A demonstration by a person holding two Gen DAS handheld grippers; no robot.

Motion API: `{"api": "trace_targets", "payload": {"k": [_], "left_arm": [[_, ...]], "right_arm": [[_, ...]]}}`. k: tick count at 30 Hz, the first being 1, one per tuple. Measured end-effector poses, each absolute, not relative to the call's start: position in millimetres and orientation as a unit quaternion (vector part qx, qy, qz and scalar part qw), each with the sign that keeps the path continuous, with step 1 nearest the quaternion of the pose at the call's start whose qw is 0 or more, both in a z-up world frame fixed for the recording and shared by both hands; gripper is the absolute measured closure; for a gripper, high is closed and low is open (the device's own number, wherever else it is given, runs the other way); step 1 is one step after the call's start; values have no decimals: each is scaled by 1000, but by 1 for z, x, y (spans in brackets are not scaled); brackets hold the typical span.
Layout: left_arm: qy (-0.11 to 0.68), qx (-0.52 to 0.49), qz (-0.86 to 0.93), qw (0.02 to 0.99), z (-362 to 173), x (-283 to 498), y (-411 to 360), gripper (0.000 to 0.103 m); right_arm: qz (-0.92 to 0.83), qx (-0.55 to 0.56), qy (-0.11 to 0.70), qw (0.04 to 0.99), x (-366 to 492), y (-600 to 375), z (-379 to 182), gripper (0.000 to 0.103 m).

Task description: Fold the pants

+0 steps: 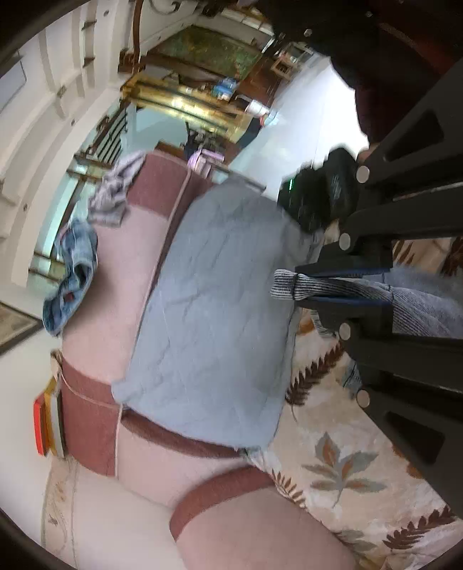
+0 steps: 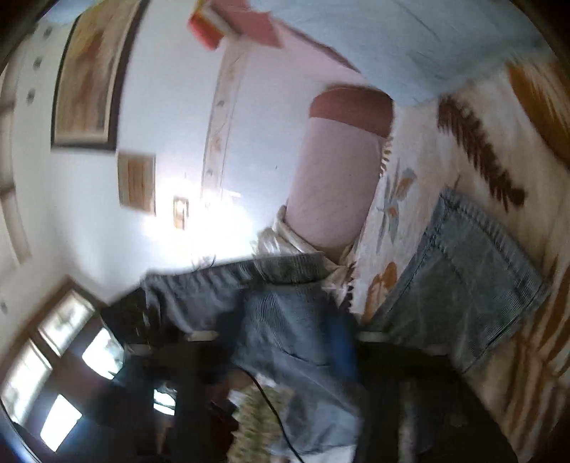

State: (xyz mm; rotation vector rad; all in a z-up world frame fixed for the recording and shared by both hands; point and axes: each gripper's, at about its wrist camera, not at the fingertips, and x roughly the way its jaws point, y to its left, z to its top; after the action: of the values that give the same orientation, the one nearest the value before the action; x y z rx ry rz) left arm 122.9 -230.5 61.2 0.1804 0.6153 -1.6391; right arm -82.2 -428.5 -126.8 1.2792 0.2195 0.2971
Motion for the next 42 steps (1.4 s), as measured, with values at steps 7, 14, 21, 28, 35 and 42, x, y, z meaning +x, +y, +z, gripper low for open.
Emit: {"api": "trace_targets", "payload": {"k": [7, 14, 21, 28, 35, 42], "left_arm": [[337, 114, -654, 668, 2, 156, -292, 92], [413, 215, -578, 670, -95, 158, -366, 89], [412, 234, -521, 710, -117, 167, -364, 80], [408, 240, -501, 725, -120, 170, -369, 35], [412, 291, -506, 699, -145, 157, -382, 35], [441, 240, -544, 673, -147, 165, -385, 62]], "right_arm": [[78, 588, 122, 796, -106, -438, -134, 91], [3, 634, 203, 746, -104, -447, -177, 91], [-38, 678, 261, 686, -111, -457, -210, 61], [-59, 695, 275, 661, -127, -462, -222, 60], [-63, 689, 287, 663, -124, -461, -223, 60], [-52, 697, 277, 659, -123, -462, -226, 61]]}}
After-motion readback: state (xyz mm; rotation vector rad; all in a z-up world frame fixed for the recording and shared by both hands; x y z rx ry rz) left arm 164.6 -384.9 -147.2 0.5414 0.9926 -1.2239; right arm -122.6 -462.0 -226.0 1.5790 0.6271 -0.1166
